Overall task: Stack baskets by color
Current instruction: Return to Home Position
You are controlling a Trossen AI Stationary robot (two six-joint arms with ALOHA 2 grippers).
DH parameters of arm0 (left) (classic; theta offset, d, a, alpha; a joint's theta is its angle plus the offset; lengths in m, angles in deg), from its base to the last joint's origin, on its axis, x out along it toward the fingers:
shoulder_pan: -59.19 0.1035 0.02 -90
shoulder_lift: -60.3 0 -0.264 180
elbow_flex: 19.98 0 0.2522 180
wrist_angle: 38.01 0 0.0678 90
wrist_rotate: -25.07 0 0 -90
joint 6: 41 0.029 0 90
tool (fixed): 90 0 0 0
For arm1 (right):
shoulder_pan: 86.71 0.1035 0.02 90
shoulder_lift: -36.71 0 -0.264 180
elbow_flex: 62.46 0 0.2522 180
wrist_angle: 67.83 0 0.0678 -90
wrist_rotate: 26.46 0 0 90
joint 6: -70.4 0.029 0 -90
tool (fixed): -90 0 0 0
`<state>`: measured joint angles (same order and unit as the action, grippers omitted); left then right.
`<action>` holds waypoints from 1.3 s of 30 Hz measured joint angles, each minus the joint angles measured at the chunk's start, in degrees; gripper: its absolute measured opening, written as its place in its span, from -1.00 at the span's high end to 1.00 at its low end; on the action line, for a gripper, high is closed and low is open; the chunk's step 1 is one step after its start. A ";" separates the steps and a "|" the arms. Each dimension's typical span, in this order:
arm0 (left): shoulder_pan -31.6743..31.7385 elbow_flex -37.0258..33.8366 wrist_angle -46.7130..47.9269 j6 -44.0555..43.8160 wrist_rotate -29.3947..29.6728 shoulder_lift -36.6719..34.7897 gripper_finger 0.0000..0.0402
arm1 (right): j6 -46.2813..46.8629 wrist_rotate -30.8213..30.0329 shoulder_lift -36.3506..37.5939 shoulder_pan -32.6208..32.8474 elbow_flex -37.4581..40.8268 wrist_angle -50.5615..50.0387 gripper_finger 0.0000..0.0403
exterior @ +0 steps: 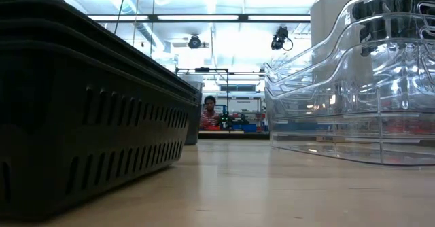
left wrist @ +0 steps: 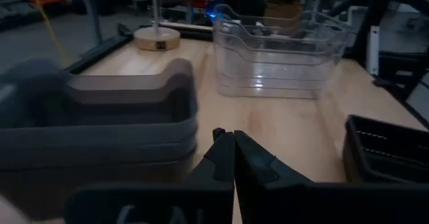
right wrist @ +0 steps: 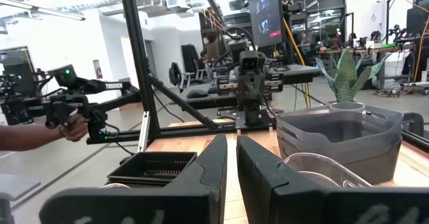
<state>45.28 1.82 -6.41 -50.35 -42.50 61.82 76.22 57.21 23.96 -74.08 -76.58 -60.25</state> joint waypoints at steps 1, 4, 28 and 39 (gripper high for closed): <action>0.00 0.00 1.35 0.16 0.53 -1.53 1.00 | -0.01 0.00 0.00 0.00 0.00 0.00 0.80; 0.04 0.12 3.06 0.25 1.81 -1.35 1.00 | 0.00 0.00 0.00 0.01 0.00 0.01 0.80; -3.34 -3.63 -8.93 12.03 -5.09 -0.41 0.99 | 0.00 0.00 0.02 -0.01 0.00 0.03 0.80; -3.32 -3.80 -9.04 13.46 -6.21 -0.39 0.98 | 0.00 0.00 0.02 -0.01 0.00 0.01 0.80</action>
<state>41.95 -1.99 -15.45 -36.89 -48.71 61.43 76.22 57.21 23.98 -74.09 -76.58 -60.25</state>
